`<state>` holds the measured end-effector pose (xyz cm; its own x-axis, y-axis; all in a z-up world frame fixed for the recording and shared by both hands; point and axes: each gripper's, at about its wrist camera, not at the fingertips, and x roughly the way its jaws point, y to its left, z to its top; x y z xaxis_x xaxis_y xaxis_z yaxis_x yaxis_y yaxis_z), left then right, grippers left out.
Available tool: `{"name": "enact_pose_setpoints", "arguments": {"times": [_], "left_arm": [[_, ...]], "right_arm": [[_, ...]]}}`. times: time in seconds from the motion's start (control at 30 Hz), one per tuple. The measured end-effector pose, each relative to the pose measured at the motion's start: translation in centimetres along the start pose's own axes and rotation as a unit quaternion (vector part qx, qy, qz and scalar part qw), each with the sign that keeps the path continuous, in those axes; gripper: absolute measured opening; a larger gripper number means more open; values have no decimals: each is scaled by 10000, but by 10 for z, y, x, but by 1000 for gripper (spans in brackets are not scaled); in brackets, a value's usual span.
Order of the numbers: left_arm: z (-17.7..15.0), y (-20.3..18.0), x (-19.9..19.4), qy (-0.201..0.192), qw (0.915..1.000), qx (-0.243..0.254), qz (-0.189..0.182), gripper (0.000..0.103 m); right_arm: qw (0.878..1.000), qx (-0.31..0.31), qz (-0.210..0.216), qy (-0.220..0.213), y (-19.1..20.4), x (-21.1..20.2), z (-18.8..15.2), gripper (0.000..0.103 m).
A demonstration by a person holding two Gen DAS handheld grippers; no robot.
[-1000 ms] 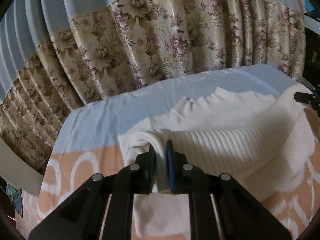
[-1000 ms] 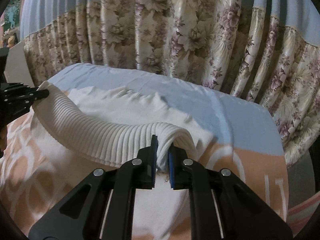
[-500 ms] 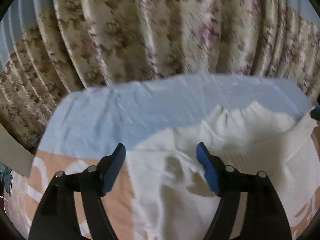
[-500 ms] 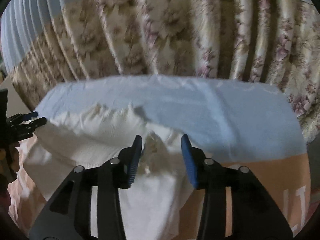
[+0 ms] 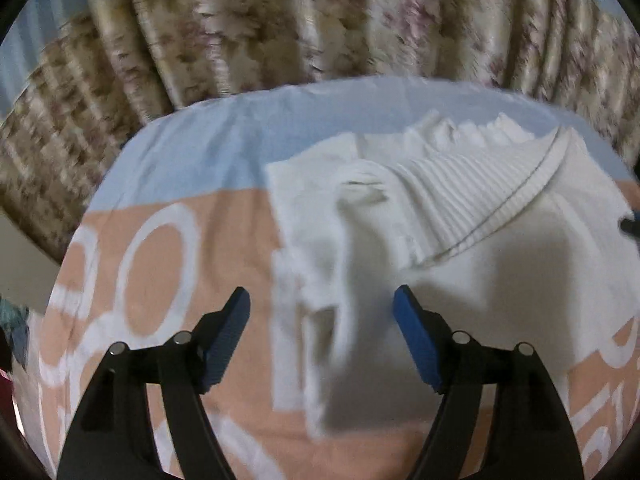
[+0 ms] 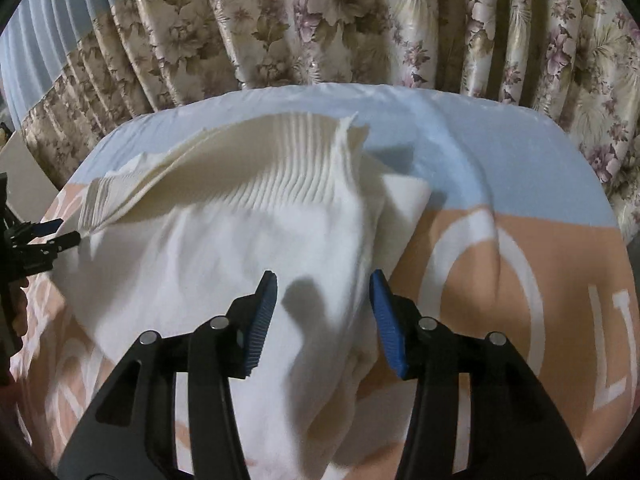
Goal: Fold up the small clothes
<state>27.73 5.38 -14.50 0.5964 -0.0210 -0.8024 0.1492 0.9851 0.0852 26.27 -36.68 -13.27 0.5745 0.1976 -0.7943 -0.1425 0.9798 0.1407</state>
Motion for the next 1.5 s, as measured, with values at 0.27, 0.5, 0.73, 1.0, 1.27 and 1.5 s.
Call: {"name": "enact_pose_setpoints", "arguments": {"times": [0.27,0.5,0.73,1.0,1.27,1.5], "left_arm": [[-9,6,7,299,9994,1,-170,76],[-16,-14,13,376,9951,86,-916,7],[-46,-3,-9,426,9935,-65,-1052,7],[-27,-5,-20,-106,9989,308,-329,56],[21,-49,-12,-538,9752,2056,-620,76],[20,-93,22,-403,9417,3255,-747,66]], "right_arm": [[9999,157,28,50,4,-16,-23,54],[9993,280,208,116,8,-13,-34,9],[9992,259,297,-70,7,-37,-44,7],[9994,166,276,99,6,-26,-43,41],[9994,-4,157,-314,6,-34,-9,47],[9994,-70,232,-252,15,-18,-1,47]]}}
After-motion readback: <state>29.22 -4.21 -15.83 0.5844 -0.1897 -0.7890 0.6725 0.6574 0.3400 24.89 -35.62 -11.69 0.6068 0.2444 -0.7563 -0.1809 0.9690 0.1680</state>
